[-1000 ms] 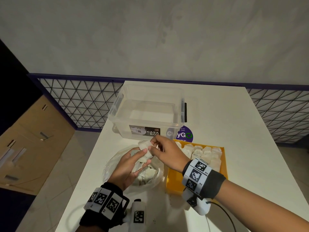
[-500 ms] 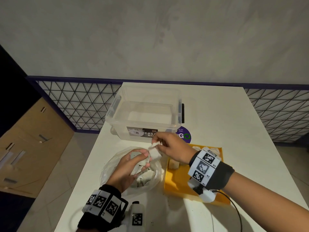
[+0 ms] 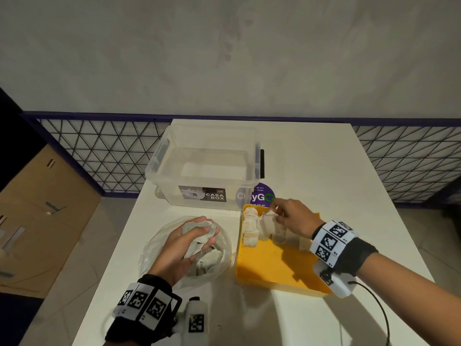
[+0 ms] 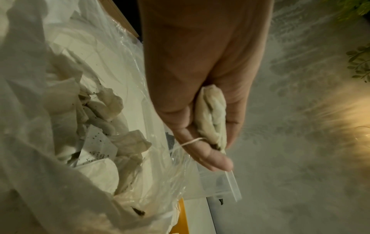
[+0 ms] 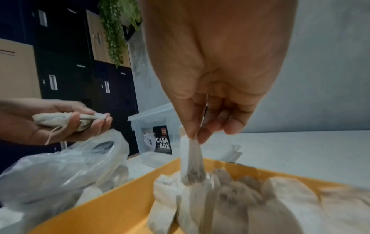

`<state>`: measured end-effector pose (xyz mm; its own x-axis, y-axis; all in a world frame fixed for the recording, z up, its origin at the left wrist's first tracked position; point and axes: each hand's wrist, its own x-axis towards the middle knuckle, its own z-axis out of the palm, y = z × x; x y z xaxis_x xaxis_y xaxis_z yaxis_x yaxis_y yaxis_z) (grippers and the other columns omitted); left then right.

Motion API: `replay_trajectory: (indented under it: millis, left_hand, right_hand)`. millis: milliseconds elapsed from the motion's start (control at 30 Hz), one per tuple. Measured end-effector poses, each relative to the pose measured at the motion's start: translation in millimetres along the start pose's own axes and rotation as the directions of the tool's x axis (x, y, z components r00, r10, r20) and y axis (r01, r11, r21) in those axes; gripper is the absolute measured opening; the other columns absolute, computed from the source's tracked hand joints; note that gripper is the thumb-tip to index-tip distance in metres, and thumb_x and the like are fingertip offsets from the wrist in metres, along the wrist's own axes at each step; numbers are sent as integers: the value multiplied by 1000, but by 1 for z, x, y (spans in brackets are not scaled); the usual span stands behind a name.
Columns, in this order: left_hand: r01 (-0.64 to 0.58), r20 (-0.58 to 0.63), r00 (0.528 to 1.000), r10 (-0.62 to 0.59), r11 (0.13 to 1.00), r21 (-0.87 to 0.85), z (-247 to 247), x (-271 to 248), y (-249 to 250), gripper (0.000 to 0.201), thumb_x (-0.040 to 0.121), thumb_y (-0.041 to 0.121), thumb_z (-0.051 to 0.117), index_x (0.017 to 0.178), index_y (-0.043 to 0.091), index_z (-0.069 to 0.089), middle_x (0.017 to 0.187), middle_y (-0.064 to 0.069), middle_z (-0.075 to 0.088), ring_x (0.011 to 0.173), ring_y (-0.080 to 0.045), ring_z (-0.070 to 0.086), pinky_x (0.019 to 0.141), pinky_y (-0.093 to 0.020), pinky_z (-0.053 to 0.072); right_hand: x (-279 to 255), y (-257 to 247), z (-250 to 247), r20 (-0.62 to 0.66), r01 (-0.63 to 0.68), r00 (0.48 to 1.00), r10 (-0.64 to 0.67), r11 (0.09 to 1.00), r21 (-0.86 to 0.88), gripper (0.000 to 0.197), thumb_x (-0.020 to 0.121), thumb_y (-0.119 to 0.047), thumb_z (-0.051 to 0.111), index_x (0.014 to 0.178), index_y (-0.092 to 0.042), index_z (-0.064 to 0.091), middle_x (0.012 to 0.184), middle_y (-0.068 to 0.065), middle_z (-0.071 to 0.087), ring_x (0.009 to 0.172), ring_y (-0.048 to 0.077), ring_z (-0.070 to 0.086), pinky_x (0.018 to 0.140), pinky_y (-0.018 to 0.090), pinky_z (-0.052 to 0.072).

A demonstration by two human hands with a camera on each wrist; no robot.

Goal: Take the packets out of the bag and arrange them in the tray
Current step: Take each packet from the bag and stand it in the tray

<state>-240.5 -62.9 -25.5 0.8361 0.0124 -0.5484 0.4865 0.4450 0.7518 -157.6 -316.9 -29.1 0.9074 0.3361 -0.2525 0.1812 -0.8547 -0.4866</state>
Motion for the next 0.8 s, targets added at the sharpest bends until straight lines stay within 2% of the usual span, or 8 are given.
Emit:
replay_trajectory:
  millis: [67, 200, 267, 367, 433, 533, 633, 800]
  left_hand:
    - [0, -2, 1000, 0, 1000, -4, 1, 0, -1, 35, 85, 7, 65, 119, 9, 60, 104, -10, 73, 96, -18, 71, 82, -28, 55]
    - [-5, -1, 1000, 5, 999, -46, 2, -2, -1, 33, 83, 6, 66, 116, 10, 61, 108, -16, 71, 98, -19, 70, 81, -23, 56]
    - [-6, -3, 1000, 6, 998, -55, 3, -2, -1, 31, 83, 6, 65, 114, 10, 62, 109, -16, 71, 98, -19, 70, 81, -23, 56]
    - [-9, 5, 1000, 10, 999, -45, 3, -2, -3, 29, 84, 5, 64, 113, 10, 63, 112, -17, 70, 101, -21, 69, 85, -28, 57]
    - [-6, 12, 1000, 6, 999, -43, 2, -3, -3, 29, 86, 5, 62, 114, 10, 63, 114, -15, 69, 102, -21, 69, 87, -30, 55]
    - [2, 47, 999, 0, 998, -56, 1, -5, -2, 31, 88, 4, 56, 118, 10, 61, 113, -15, 70, 104, -22, 68, 85, -26, 56]
    - [13, 83, 997, -8, 998, -61, 0, -6, 0, 32, 90, 3, 52, 120, 10, 60, 113, -17, 69, 106, -23, 67, 83, -26, 56]
    - [8, 103, 995, -1, 998, -68, 0, -6, -2, 31, 90, 2, 54, 120, 0, 58, 103, -17, 72, 107, -25, 66, 81, -26, 57]
  right_hand:
    - [-3, 3, 9, 61, -31, 998, 29, 999, 35, 21, 90, -8, 53, 111, -12, 56, 98, 5, 60, 87, 19, 53, 77, 29, 43]
    - [0, 11, 24, 169, -90, 983, 67, 987, 134, 14, 87, -5, 55, 93, -17, 52, 92, 4, 56, 85, 20, 53, 77, 30, 44]
    - [4, 13, 31, 177, -111, 980, 86, 985, 135, 15, 85, -4, 57, 91, -16, 50, 93, 5, 55, 86, 20, 52, 77, 31, 44]
    - [12, 12, 42, 140, -92, 986, 88, 995, 25, 11, 87, -5, 53, 96, -12, 51, 92, 6, 53, 87, 20, 49, 68, 24, 37]
    - [15, 11, 48, 98, -69, 992, 78, 993, -92, 16, 89, -8, 48, 105, -10, 53, 100, 10, 56, 95, 23, 51, 73, 25, 36]
    - [17, 11, 51, 32, -5, 999, 14, 959, -284, 18, 91, -18, 48, 107, -12, 54, 111, 10, 58, 109, 25, 47, 84, 31, 38]
    - [17, 13, 49, 33, 39, 999, -29, 928, -370, 23, 92, -30, 48, 105, -12, 56, 113, 7, 59, 108, 23, 45, 87, 31, 37]
    - [20, 16, 47, 16, 33, 999, -29, 898, -439, 25, 95, -30, 45, 109, -13, 57, 116, 7, 59, 109, 23, 47, 90, 31, 38]
